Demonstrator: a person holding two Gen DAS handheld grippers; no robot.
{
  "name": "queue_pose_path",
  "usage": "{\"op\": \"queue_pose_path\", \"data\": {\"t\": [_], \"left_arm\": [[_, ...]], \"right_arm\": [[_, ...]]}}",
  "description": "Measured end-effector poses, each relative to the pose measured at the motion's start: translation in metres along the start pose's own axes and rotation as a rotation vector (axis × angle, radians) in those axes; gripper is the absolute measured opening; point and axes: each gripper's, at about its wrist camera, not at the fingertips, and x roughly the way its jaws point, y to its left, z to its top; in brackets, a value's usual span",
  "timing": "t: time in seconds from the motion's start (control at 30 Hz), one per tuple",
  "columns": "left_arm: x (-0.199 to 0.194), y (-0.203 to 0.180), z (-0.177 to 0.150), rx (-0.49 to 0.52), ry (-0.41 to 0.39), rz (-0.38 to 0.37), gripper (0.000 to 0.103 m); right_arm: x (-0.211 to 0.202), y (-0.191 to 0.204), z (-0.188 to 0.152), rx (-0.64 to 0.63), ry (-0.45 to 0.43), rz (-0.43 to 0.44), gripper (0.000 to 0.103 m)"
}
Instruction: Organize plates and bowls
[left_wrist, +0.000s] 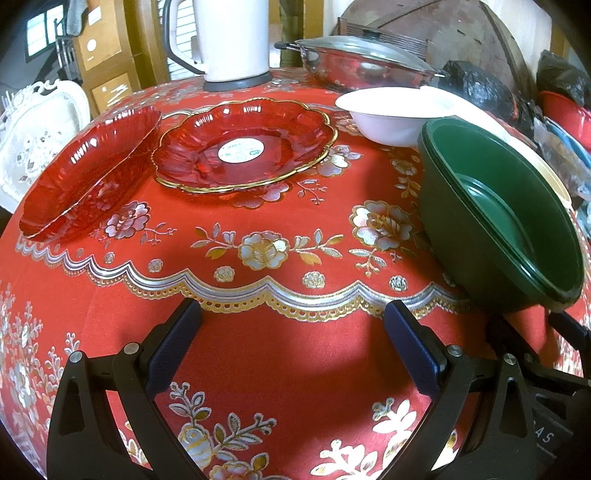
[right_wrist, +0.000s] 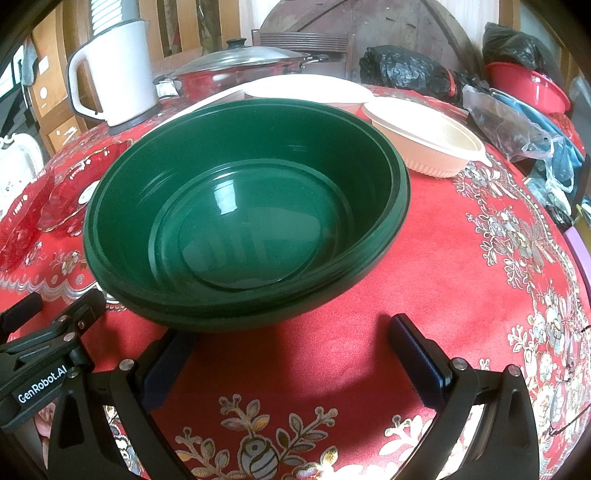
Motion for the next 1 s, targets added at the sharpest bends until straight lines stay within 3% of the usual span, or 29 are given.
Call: {"op": "queue_pose_path", "data": {"t": [0.23,0.4,0.6,1.0], "left_arm": [[-0.011,0.010,-0.010,0.026,0.009,-0.008,0.100],[-0.033,0.025,-0.016,0.025,-0.043,-0.013,0.100],[-0.059,0.057,-0.015,0.002,-0.101,0.002,0.100],[-0.083,0.147,0.012,-0.090,-0.189,0.133,0.100]], "right_arm": [[-0.011,0.003,-0.009,0.011,0.006,0.061,0.102],[-0.041,0.016,-0.010,-0.055,-0.052,0.053,0.102],[-0.069,0.048,-0.010,-0.136,-0.098,0.132,0.102],[-0.086,0.132,0.032,-0.310,-0.171,0.321,0.102]]}}
